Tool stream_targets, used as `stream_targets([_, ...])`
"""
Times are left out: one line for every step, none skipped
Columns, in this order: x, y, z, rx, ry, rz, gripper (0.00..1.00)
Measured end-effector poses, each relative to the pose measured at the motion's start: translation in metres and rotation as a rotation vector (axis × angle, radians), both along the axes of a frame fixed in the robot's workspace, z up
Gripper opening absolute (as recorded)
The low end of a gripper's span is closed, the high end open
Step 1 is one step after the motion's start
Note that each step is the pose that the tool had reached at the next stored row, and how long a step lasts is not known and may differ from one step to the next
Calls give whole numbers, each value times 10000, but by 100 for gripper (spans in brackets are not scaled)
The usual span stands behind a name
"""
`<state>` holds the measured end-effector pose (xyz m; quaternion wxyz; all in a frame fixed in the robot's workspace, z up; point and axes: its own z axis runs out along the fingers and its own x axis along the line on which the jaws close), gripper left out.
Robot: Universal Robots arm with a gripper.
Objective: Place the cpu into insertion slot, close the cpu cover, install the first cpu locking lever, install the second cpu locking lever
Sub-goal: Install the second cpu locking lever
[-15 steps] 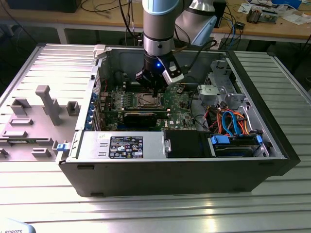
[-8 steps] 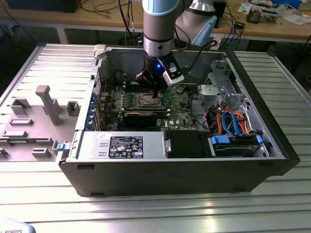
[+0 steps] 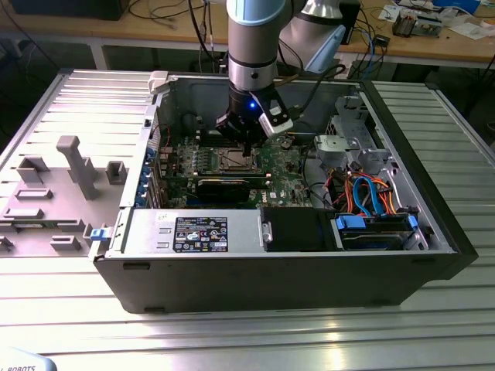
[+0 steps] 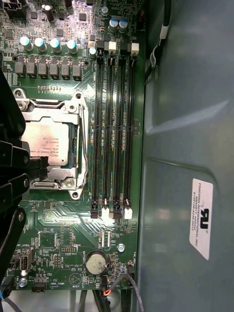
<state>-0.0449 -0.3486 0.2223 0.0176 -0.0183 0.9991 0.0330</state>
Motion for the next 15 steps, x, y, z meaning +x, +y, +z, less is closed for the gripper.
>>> stream_targets([0, -1, 0, 0, 0, 1, 11])
stream_targets([0, -4, 0, 0, 0, 1, 11])
stream_targets([0, -8, 0, -1, 0, 2, 11])
stream_targets([0, -14, 0, -1, 0, 1, 11])
stream_targets([0, -28, 0, -1, 0, 0, 11])
stream_targets([0, -41, 0, 0, 0, 0, 11])
stream_targets([0, -47, 0, 1, -1, -1, 11])
stream_targets([0, -48, -1, 1, -1, -1, 11])
stream_targets([0, -48, 0, 1, 0, -2, 11])
stream_targets([0, -48, 0, 0, 0, 0, 11])
stream_targets([0, -52, 0, 0, 0, 0, 11])
stream_targets([0, -55, 0, 1, 0, 0, 11])
stream_targets([0, -55, 0, 0, 0, -1, 11])
stream_targets([0, -55, 0, 0, 0, 0, 11])
stream_targets([0, -55, 0, 0, 0, 0, 11])
